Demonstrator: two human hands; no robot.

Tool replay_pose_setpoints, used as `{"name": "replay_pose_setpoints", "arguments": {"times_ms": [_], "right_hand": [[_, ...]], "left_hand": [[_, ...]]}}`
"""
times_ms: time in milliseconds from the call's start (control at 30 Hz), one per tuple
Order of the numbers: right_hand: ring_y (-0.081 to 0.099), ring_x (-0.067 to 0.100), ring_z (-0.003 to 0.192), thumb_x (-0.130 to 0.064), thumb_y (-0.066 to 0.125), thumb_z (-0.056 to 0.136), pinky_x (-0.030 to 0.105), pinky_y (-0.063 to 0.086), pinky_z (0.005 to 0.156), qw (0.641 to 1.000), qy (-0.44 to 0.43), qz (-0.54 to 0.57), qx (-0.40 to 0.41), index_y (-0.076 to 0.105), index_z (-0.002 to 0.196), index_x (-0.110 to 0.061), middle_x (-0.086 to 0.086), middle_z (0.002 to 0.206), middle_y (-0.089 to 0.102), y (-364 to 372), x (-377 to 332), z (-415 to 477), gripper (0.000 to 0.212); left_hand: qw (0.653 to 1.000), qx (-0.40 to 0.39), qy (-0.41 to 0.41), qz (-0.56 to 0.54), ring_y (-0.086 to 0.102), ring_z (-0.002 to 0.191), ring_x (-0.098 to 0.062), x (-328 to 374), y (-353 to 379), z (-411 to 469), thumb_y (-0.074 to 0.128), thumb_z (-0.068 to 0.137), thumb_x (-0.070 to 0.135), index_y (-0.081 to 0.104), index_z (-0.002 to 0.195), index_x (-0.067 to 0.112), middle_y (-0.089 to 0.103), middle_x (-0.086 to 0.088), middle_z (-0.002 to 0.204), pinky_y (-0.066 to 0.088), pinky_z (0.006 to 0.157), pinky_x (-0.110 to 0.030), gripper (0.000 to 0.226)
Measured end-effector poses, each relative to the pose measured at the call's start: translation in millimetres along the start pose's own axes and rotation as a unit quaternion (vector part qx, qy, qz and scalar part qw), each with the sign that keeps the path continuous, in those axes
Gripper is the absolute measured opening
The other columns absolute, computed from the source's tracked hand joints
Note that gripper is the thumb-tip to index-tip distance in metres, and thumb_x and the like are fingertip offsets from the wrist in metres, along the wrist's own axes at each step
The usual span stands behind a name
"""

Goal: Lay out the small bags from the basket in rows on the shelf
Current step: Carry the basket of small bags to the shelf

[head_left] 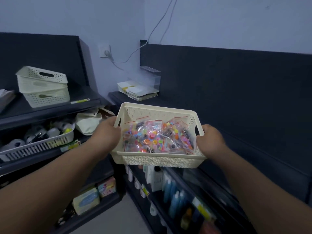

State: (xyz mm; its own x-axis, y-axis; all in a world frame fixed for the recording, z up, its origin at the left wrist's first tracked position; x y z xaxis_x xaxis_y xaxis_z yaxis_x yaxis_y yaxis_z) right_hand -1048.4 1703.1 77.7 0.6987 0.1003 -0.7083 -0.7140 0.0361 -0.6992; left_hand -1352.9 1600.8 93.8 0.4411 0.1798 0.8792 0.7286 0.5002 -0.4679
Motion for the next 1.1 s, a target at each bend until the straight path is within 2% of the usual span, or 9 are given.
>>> {"name": "replay_pose_setpoints", "arguments": {"times_ms": [133, 200, 367, 433, 500, 767, 900, 1033, 1100], "right_hand": [[0.053, 0.014, 0.070, -0.005, 0.045, 0.087, 0.025, 0.037, 0.051, 1.000, 0.006, 0.007, -0.018, 0.055, 0.098, -0.013, 0.001, 0.084, 0.057, 23.7, -8.2, 80.7, 0.017], [0.053, 0.014, 0.070, -0.005, 0.046, 0.086, 0.024, 0.038, 0.052, 1.000, 0.001, 0.006, -0.021, 0.055, 0.098, -0.014, 0.000, 0.082, 0.056, 32.7, -13.2, 118.3, 0.017], [0.053, 0.014, 0.069, -0.003, 0.045, 0.084, 0.024, 0.036, 0.052, 0.999, 0.023, -0.019, -0.030, 0.054, 0.093, -0.016, -0.001, 0.081, 0.056, 57.9, -13.8, 188.7, 0.018], [0.053, 0.015, 0.066, -0.003, 0.045, 0.082, 0.024, 0.034, 0.050, 0.999, 0.031, -0.021, -0.023, 0.057, 0.090, -0.012, 0.002, 0.081, 0.059, 68.6, -11.3, 213.4, 0.017], [0.052, 0.015, 0.065, -0.003, 0.045, 0.082, 0.024, 0.033, 0.049, 0.999, 0.046, -0.021, -0.015, 0.058, 0.091, -0.011, 0.003, 0.081, 0.058, 79.5, -11.0, 236.9, 0.017], [0.058, 0.020, 0.077, -0.005, 0.049, 0.083, 0.027, 0.046, 0.058, 0.993, 0.117, -0.013, 0.008, 0.059, 0.102, -0.014, 0.003, 0.089, 0.062, 130.3, -15.0, 322.1, 0.023], [0.061, 0.022, 0.085, -0.007, 0.048, 0.082, 0.033, 0.053, 0.073, 0.989, 0.146, -0.021, 0.016, 0.060, 0.105, -0.017, 0.003, 0.094, 0.064, 149.0, -19.7, 363.7, 0.027], [0.059, 0.016, 0.074, -0.006, 0.049, 0.086, 0.024, 0.045, 0.058, 0.985, 0.164, -0.017, 0.039, 0.064, 0.107, -0.021, -0.003, 0.083, 0.064, 157.4, -15.9, 392.2, 0.030], [0.062, 0.016, 0.073, -0.008, 0.051, 0.086, 0.026, 0.049, 0.064, 0.982, 0.177, 0.001, 0.066, 0.063, 0.113, -0.021, -0.002, 0.084, 0.067, 155.6, -12.6, 397.0, 0.032]], "left_hand": [[1.000, 0.005, -0.001, -0.003, 0.055, 0.068, -0.003, 6.1, 19.7, 75.5, 0.043, 0.092, 0.006, 0.062, 0.099, 0.029, 0.059, 0.013, 0.079, 0.038, 0.048, -0.018, 0.031], [1.000, 0.012, -0.010, 0.000, 0.056, 0.072, -0.007, 3.7, 29.3, 112.1, 0.045, 0.091, 0.010, 0.061, 0.096, 0.034, 0.062, 0.011, 0.083, 0.041, 0.055, -0.022, 0.029], [0.999, -0.004, -0.038, -0.009, 0.057, 0.073, -0.008, -9.6, 60.0, 189.1, 0.043, 0.092, 0.007, 0.062, 0.109, 0.029, 0.061, 0.010, 0.082, 0.042, 0.054, -0.023, 0.033], [0.999, -0.018, -0.027, -0.007, 0.063, 0.080, -0.019, -12.8, 72.9, 219.1, 0.044, 0.089, 0.005, 0.065, 0.108, 0.025, 0.067, 0.002, 0.090, 0.052, 0.068, -0.031, 0.035], [0.999, -0.031, -0.026, -0.017, 0.064, 0.085, -0.023, -19.5, 84.6, 252.5, 0.043, 0.089, 0.003, 0.066, 0.109, 0.022, 0.069, -0.003, 0.095, 0.052, 0.076, -0.035, 0.036], [0.993, -0.115, -0.022, -0.032, 0.063, 0.083, -0.023, -48.4, 126.6, 389.0, 0.039, 0.089, 0.002, 0.063, 0.100, 0.026, 0.067, -0.001, 0.091, 0.051, 0.071, -0.032, 0.036], [0.983, -0.179, -0.027, 0.010, 0.062, 0.076, -0.019, -59.6, 145.7, 442.0, 0.040, 0.089, 0.003, 0.064, 0.097, 0.019, 0.066, -0.002, 0.087, 0.045, 0.057, -0.024, 0.030], [0.972, -0.222, -0.016, 0.070, 0.062, 0.078, -0.025, -64.5, 160.2, 482.9, 0.042, 0.084, 0.004, 0.060, 0.095, 0.012, 0.066, -0.012, 0.095, 0.049, 0.062, -0.030, 0.022], [0.962, -0.218, 0.060, 0.150, 0.060, 0.089, -0.028, -47.1, 165.2, 492.5, 0.046, 0.086, 0.008, 0.051, 0.112, 0.015, 0.060, -0.011, 0.110, 0.050, 0.071, -0.036, 0.027]]}}
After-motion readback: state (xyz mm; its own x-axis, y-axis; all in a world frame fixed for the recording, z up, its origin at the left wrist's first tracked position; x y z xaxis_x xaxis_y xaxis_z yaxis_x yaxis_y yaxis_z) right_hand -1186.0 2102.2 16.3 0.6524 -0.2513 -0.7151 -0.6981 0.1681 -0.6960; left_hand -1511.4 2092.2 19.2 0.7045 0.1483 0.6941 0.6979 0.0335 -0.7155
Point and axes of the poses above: each hand's wrist, its own z-axis towards the middle knuckle, its own y-axis out of the palm, x = y × z, the point moved 10 cm from there along z, towards the middle knuckle
